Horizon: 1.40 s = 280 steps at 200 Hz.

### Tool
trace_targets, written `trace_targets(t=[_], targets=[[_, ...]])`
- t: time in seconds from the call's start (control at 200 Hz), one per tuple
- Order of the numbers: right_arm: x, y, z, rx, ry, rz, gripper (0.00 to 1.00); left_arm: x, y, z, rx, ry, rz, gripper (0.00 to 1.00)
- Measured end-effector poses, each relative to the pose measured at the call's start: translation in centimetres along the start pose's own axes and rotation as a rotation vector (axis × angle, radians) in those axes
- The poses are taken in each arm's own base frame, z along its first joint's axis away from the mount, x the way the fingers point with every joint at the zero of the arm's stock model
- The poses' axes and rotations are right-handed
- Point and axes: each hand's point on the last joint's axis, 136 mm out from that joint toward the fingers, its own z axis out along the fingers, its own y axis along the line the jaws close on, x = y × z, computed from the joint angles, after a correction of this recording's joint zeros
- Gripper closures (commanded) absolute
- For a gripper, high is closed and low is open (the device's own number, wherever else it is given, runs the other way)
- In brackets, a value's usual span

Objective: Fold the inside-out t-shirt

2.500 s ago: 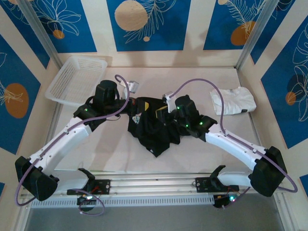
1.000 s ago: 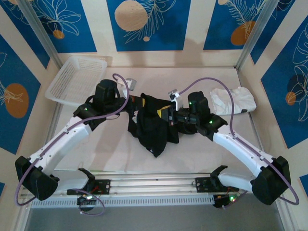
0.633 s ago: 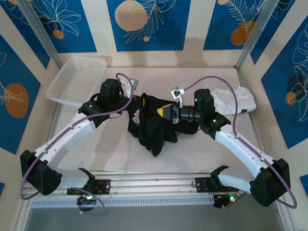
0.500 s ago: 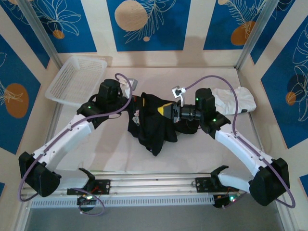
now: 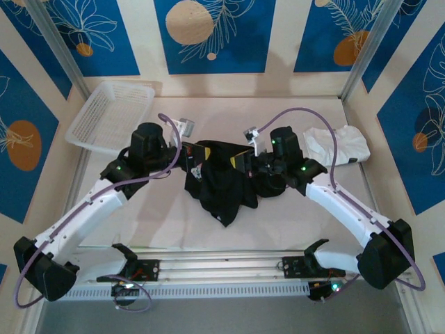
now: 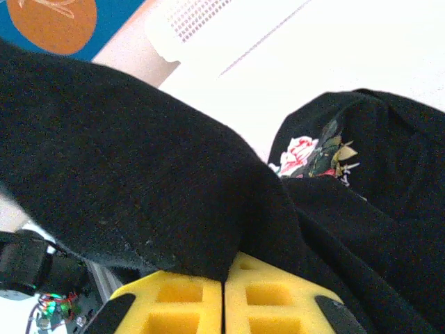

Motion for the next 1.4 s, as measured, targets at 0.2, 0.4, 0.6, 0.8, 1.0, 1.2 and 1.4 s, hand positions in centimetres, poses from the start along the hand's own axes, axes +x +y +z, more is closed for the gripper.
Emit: trace_targets(t=[0.2,0.4,0.6,0.8,1.0,1.2,1.4], targets=[[0.4,0.4,0.3,0.012,0.006,-0.047,0.76,0.4,-1.7,0.9,0.062,0.023,0.0,1.0],[0.9,1.4,-1.5,0.033,-0.033,-0.118,0.62,0.6,-1.1,1.7,0.053,0.043,-0.01,1.0],[0.1,3.5,-2.7,0.051,-0.098,-0.214,0.6,0.0,-1.3,1.9,0.055,0.035,-0.006,1.0],[0.1,3.0,-1.1,0.108,-0.078,-0.24,0.58,0.0,-1.4,1.9,0.056,0.034,-0.005,1.0],[-1.1,1.3,0.1,0.204,-0.086,-0.24,0.56,0.0,-1.4,1.9,0.057,0.035,-0.004,1.0],[-1.8,0.7,0.6,0.24,-0.096,-0.238,0.56,0.0,-1.4,1.9,0.056,0.035,-0.005,1.0],[-1.9,0.2,1.2,0.244,-0.09,-0.232,0.88,0.1,-1.3,1.9,0.05,0.039,-0.005,1.0]])
